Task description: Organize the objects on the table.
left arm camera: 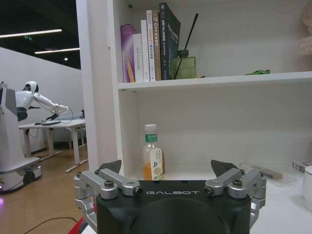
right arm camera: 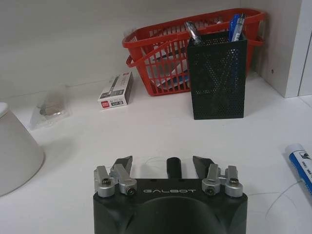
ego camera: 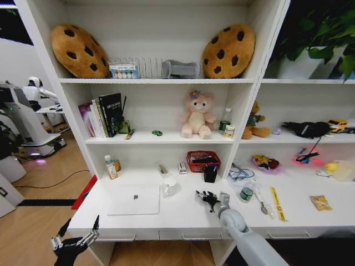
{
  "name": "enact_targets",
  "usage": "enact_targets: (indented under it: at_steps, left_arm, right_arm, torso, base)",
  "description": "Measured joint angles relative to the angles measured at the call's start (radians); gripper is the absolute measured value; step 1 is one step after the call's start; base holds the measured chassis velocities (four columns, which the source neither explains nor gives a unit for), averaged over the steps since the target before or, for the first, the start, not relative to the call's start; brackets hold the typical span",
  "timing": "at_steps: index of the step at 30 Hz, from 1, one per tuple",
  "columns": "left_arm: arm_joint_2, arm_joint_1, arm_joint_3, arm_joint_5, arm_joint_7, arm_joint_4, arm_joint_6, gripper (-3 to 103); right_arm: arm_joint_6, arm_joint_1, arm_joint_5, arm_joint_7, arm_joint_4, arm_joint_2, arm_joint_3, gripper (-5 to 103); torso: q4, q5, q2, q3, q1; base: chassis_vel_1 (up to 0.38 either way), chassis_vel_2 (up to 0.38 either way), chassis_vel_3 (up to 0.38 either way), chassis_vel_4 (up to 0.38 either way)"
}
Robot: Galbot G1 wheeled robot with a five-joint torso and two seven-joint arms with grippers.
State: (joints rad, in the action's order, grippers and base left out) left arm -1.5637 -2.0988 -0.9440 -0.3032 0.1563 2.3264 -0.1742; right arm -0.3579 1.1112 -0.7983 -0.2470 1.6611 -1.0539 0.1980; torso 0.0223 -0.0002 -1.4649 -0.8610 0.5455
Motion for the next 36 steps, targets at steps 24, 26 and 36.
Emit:
enact_targets:
  at_steps: [24, 26, 36]
  left_arm:
    - [0.000, 0.000, 0.000, 0.000, 0.000, 0.000, 0.000, 100]
    - [0.000, 0.000, 0.000, 0.000, 0.000, 0.000, 0.000, 100]
    - [0.000, 0.000, 0.000, 0.000, 0.000, 0.000, 0.000, 100]
  right_arm:
    - [0.064, 0.035, 0.068, 0.107, 0.020, 0.038, 0.074, 13]
    - [0.099, 0.016, 0.089, 0.134, 0.030, 0.041, 0.085, 13]
    - [0.233, -0.187, 0.091, 0.171, -0.107, 0.048, 0.047, 13]
  torso:
    - [0.0005, 0.0009, 0.000, 0.000, 0.000]
    - [0.0000, 0.0002, 0.000, 0.000, 0.000]
    - [0.0000, 0.0003, 0.000, 0.000, 0.000]
  base:
    - [0.000, 0.000, 0.000, 0.000]
    - [0.000, 0.000, 0.000, 0.000]
    - [0.000, 0.000, 0.000, 0.000]
